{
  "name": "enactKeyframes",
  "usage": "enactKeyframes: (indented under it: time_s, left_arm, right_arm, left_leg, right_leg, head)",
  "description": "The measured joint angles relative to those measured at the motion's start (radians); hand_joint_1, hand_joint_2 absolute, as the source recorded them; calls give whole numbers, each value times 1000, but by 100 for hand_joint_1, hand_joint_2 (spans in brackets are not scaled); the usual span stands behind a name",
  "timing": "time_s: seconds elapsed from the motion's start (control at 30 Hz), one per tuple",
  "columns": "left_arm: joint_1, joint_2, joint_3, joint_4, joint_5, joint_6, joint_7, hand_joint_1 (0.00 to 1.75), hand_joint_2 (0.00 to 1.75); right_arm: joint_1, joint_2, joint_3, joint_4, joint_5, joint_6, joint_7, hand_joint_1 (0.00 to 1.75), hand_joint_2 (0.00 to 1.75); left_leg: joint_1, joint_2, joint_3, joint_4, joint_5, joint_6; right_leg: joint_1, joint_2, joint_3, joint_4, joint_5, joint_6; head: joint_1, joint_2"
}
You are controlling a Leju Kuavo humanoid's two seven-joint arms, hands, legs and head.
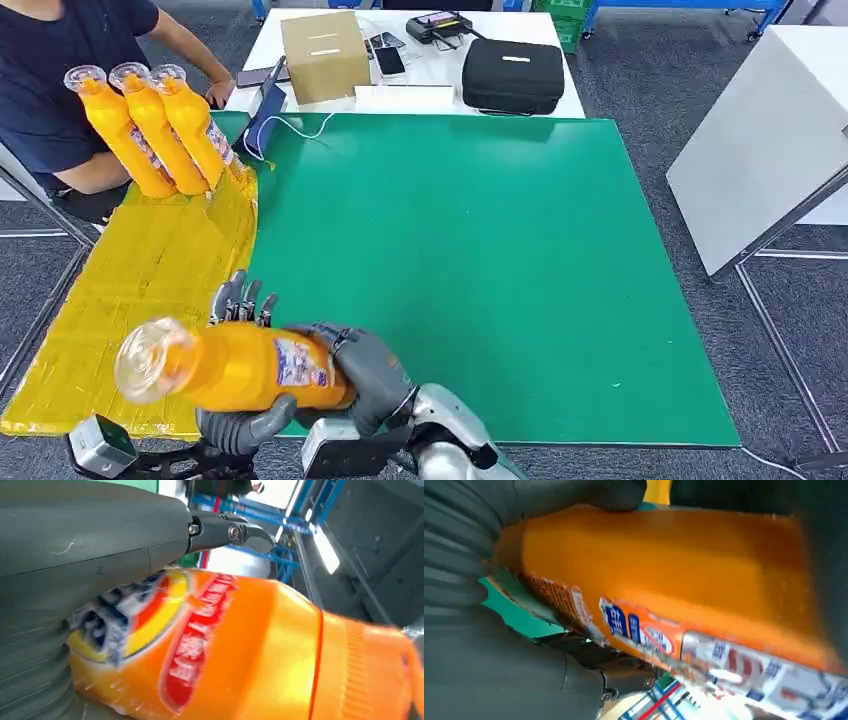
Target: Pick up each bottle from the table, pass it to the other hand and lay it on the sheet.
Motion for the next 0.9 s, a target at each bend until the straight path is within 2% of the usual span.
enactKeyframes:
  time_s: [0.83, 0.87, 0.9]
  left_arm:
    - [6, 7, 12, 2, -56, 31, -32, 175, 175]
    - [6, 7, 12, 2, -56, 32, -32, 175, 175]
    - [6, 7, 12, 2, -57, 32, -32, 175, 175]
  right_arm:
    - [-14, -10, 34, 27, 33, -6, 14, 175, 175]
    - [-14, -10, 34, 27, 37, -11, 16, 147, 175]
    - [-11, -10, 34, 27, 45, -17, 19, 19, 175]
  left_leg:
    - [0, 0, 0, 0, 0, 0]
    - [0, 0, 0, 0, 0, 0]
    - [0, 0, 0, 0, 0, 0]
  right_leg:
    - [0, 0, 0, 0, 0, 0]
    - [0, 0, 0, 0, 0, 0]
    - [0, 0, 0, 0, 0, 0]
  head:
    - [0, 0]
    - [0, 0]
    - [0, 0]
